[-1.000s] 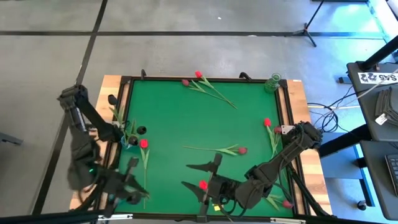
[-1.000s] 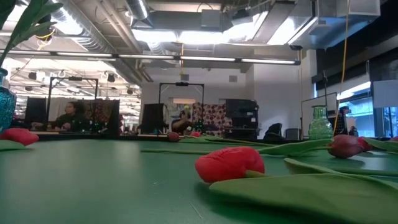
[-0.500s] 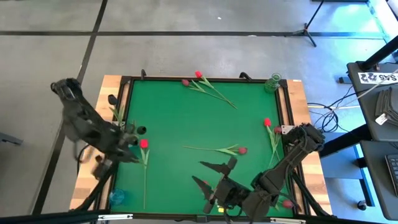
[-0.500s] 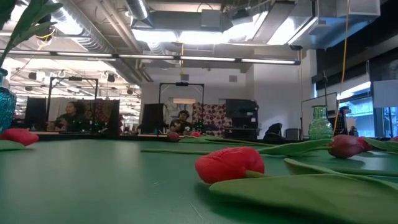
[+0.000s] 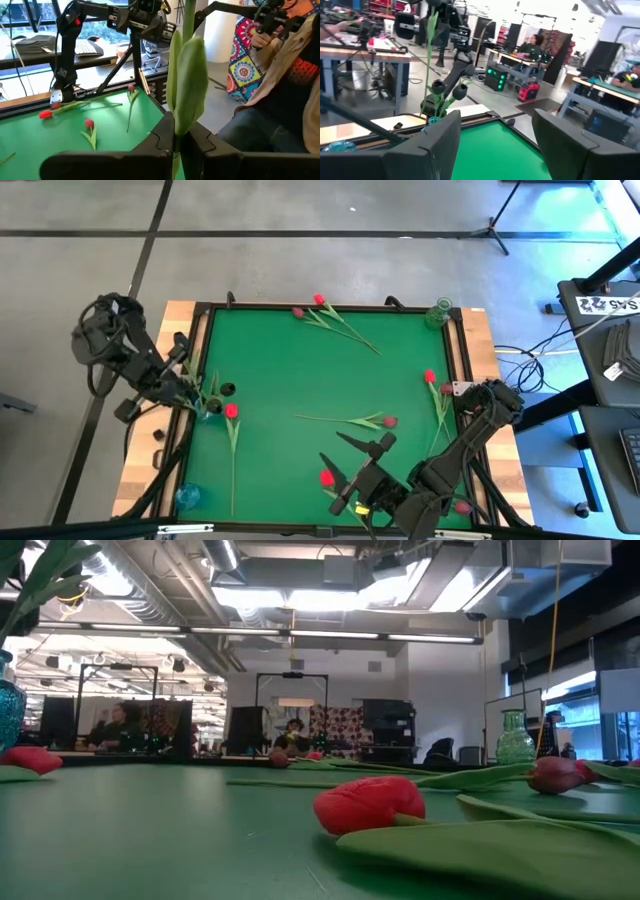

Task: Sort flowers into vase by color
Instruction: Put the black tulip into the blue vase

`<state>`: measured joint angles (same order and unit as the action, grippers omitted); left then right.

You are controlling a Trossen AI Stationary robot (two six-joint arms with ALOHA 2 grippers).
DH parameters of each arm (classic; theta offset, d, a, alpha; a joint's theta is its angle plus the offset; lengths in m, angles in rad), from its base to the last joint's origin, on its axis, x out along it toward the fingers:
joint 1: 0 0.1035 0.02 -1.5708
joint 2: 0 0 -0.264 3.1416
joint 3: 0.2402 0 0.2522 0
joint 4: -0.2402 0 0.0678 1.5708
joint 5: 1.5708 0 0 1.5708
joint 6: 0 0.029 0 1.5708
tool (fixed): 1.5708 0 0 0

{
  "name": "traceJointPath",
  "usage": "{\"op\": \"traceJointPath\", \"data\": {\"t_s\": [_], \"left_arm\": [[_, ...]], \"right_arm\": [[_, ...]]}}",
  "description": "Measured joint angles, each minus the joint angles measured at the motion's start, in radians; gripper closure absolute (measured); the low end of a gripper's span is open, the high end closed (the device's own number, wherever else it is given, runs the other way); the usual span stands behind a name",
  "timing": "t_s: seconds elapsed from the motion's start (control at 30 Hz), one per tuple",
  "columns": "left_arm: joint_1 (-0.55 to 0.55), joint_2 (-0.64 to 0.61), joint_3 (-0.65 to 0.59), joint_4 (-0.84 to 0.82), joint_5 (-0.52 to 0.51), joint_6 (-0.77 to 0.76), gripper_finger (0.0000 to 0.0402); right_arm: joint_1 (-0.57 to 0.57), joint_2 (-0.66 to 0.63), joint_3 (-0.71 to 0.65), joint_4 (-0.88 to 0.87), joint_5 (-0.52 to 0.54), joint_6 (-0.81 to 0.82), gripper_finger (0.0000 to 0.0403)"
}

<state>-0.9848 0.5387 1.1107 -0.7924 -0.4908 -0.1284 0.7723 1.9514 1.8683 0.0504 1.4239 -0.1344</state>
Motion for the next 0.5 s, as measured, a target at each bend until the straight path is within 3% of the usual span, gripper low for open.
{"op": "traceJointPath", "data": {"t_s": [0.27,0.5], "left_arm": [[0.000,-0.054,-0.002,-0.113,0.040,-0.030,0.0392],[0.000,-0.107,-0.070,-0.117,0.063,-0.005,0.0392]], "right_arm": [[0.000,0.000,0.000,0.001,0.095,0.032,0.0158],[-0.008,0.000,0.000,0.004,0.130,0.051,0.0158]]}}
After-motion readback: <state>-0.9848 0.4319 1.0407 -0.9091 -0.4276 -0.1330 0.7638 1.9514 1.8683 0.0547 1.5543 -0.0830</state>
